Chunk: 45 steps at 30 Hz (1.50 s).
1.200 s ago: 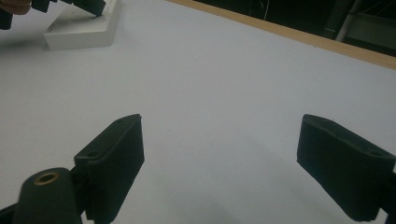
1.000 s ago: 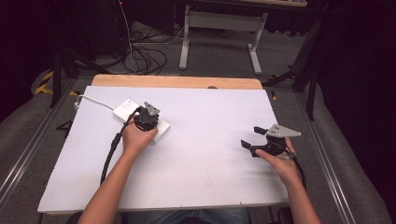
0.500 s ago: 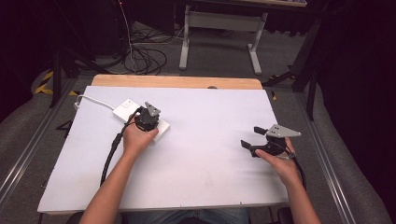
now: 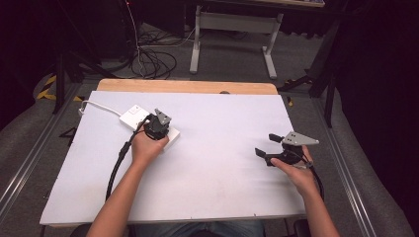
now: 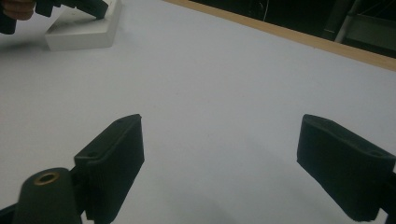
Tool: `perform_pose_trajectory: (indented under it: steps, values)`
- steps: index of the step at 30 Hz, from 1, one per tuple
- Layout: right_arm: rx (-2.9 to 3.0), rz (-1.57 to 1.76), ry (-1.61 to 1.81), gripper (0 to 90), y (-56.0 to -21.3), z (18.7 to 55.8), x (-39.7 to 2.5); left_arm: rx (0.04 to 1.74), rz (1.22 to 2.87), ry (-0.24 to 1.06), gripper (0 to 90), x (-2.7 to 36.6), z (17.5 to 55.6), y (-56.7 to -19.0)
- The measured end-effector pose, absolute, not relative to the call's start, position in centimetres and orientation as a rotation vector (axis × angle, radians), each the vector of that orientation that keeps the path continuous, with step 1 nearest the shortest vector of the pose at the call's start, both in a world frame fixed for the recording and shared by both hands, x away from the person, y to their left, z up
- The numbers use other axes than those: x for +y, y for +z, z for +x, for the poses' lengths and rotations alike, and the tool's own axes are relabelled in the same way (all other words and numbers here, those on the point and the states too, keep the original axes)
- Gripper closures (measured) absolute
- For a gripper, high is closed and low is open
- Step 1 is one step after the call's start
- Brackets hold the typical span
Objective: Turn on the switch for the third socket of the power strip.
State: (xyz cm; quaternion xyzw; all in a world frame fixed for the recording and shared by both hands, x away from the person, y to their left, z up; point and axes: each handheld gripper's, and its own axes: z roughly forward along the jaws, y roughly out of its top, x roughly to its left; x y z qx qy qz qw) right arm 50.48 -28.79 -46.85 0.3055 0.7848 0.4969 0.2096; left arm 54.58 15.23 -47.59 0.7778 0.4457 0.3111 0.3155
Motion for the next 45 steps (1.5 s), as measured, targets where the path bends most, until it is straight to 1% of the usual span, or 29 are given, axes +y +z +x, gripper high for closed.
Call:
perform_pose_trajectory:
  steps: [21, 27, 30, 31, 32, 33, 34, 36, 37, 45]
  values:
    - [2.178, 0.850, 1.384, 15.1, -46.7, 50.4, -28.9, 1.179, 2.021, 0.820, 89.9, 15.4, 54.4, -47.8]
    - [2.172, 0.858, 1.392, 15.1, -46.6, 50.3, -29.0, 1.184, 1.998, 0.799, 89.9, 15.7, 54.2, -47.9]
    - [2.172, 0.857, 1.394, 15.1, -46.6, 50.3, -29.0, 1.191, 2.001, 0.810, 89.9, 15.7, 54.1, -47.9]
    - [2.172, 0.857, 1.394, 15.1, -46.6, 50.3, -29.0, 1.211, 2.005, 0.839, 89.9, 15.8, 54.1, -48.0]
    - [2.172, 0.857, 1.394, 15.1, -46.6, 50.3, -28.9, 1.212, 1.995, 0.842, 89.9, 16.1, 54.2, -48.1]
    - [2.173, 0.852, 1.393, 15.1, -46.6, 50.3, -29.0, 1.227, 1.960, 0.782, 89.9, 16.6, 54.3, -48.1]
    - [2.173, 0.852, 1.393, 15.1, -46.6, 50.3, -29.0, 1.225, 1.947, 0.749, 89.9, 16.8, 54.3, -48.1]
    - [2.173, 0.859, 1.394, 15.1, -46.7, 50.4, -29.0, 1.190, 1.979, 0.803, 89.9, 16.3, 54.1, -48.1]
    - [2.173, 0.859, 1.394, 15.1, -46.7, 50.4, -29.0, 1.189, 1.979, 0.791, 89.9, 16.1, 54.1, -48.1]
    - [2.170, 0.853, 1.390, 15.0, -46.6, 50.3, -29.1, 1.176, 1.979, 0.822, 89.9, 16.0, 54.2, -48.3]
